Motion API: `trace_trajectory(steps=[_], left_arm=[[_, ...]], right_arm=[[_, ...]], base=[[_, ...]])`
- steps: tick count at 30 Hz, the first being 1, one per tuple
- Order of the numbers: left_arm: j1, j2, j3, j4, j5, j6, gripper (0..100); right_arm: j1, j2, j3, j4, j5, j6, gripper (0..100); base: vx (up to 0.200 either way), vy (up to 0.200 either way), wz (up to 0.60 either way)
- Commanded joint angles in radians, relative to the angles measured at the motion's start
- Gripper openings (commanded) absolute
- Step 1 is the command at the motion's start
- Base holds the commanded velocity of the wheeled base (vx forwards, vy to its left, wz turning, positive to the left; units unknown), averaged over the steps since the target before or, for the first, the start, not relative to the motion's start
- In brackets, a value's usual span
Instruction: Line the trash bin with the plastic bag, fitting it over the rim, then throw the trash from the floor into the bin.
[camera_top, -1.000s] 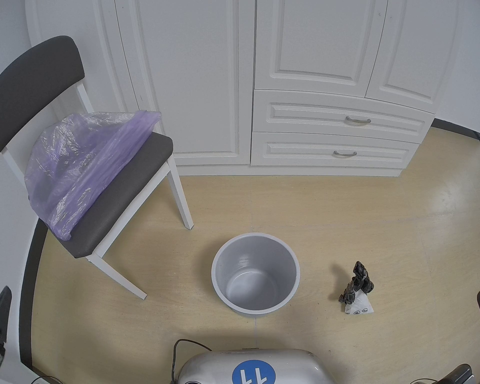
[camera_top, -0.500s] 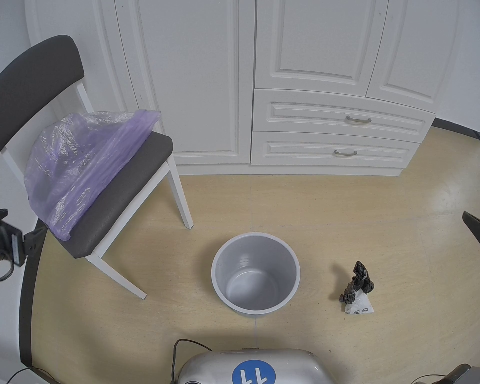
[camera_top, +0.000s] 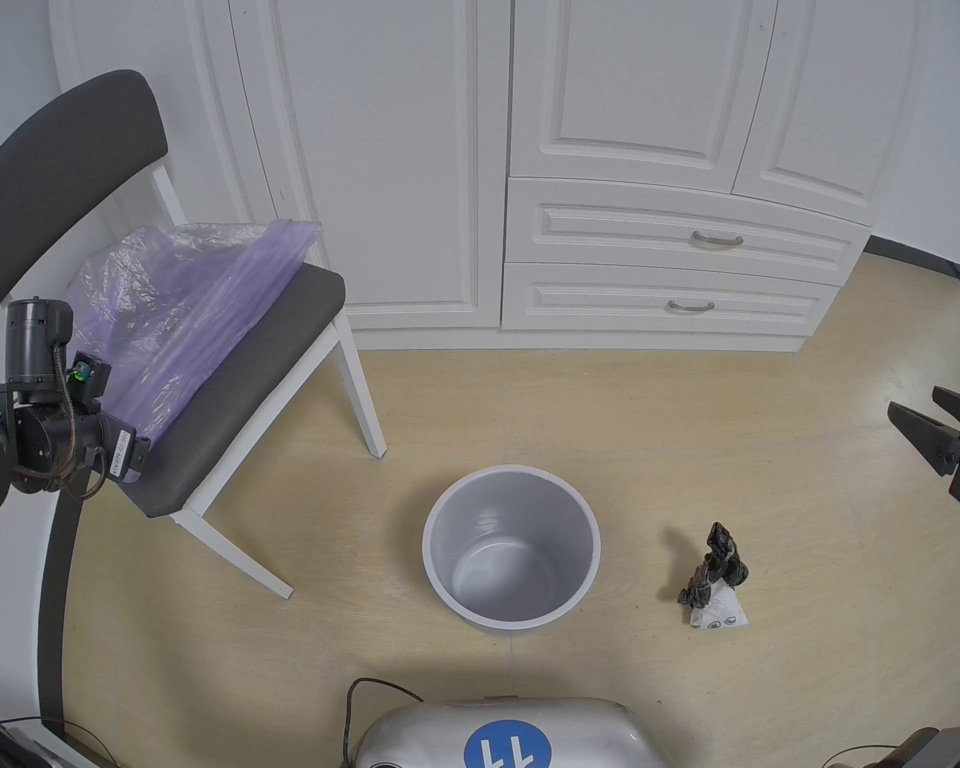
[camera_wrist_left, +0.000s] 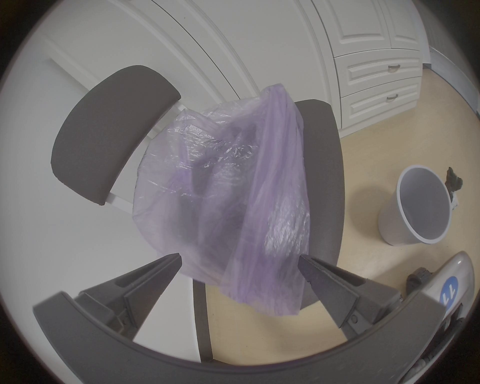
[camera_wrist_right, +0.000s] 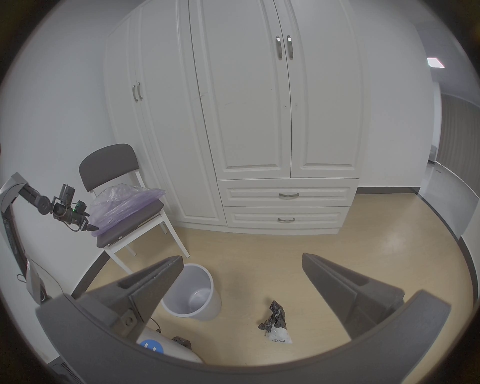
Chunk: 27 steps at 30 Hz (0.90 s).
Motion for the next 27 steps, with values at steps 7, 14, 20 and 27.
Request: trace_trajectory(steps=[7,14,20,27], left_arm=[[0.010,0.109,-0.075,-0.001,0.000,0.001,100],[-0.005,0.103,-0.078,-0.001,0.000,0.002,100],[-0.036,0.079,-0.070,0.002,0.000,0.004,100],[-0.034,0.096,-0.058,0.000,0.019,0.042,100]], right_arm=[[0.004,-0.015,0.014,0.001,0.003,-0.010,100],[0.005,-0.027,0.014,0.001,0.005,-0.010,100],[0.005,-0.038,0.016,0.004,0.008,-0.011,100],[0.016,-0.052,0.030,0.004,0.009,-0.039,100]], base=[[0.000,0.000,0.00],[0.000,0.000,0.00],[0.000,0.000,0.00],[0.000,0.000,0.00]])
